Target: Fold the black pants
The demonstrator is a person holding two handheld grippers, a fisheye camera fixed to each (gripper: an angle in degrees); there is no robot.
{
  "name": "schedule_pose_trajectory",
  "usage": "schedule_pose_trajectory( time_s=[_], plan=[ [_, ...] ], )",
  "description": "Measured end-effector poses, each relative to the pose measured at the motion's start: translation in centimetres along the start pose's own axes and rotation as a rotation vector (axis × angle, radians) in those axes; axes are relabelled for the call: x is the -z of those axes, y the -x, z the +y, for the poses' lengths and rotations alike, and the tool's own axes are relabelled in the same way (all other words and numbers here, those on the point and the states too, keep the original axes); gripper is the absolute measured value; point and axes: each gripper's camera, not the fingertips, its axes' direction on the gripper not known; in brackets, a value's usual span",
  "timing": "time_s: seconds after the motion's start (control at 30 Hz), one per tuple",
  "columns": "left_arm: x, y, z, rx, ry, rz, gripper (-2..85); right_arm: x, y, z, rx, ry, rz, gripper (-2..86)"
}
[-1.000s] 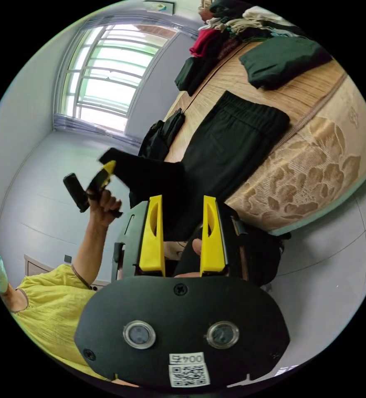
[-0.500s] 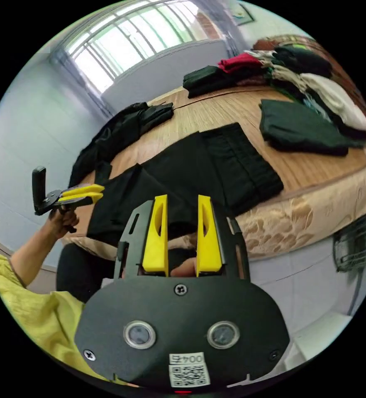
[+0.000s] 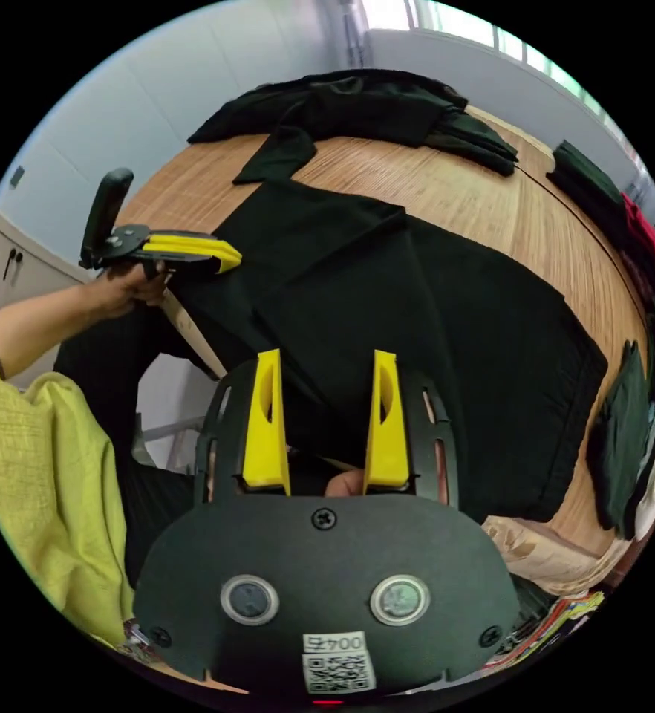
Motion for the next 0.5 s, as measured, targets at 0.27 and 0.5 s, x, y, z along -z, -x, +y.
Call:
schedule_pose_trajectory(
  time_s=[0.27, 0.5],
  plan=[
    [-0.1, 2.2, 1.2, 0.036, -0.025, 0.023, 2.1, -4.0, 3.6, -3.2, 0.120, 0.106, 0.084, 11.1],
    [0.0, 3.8, 1.8, 0.053, -0.037, 0.031, 1.5, -4.2, 2.5, -4.7, 0.134, 0.112, 0.121, 0.4]
  ],
)
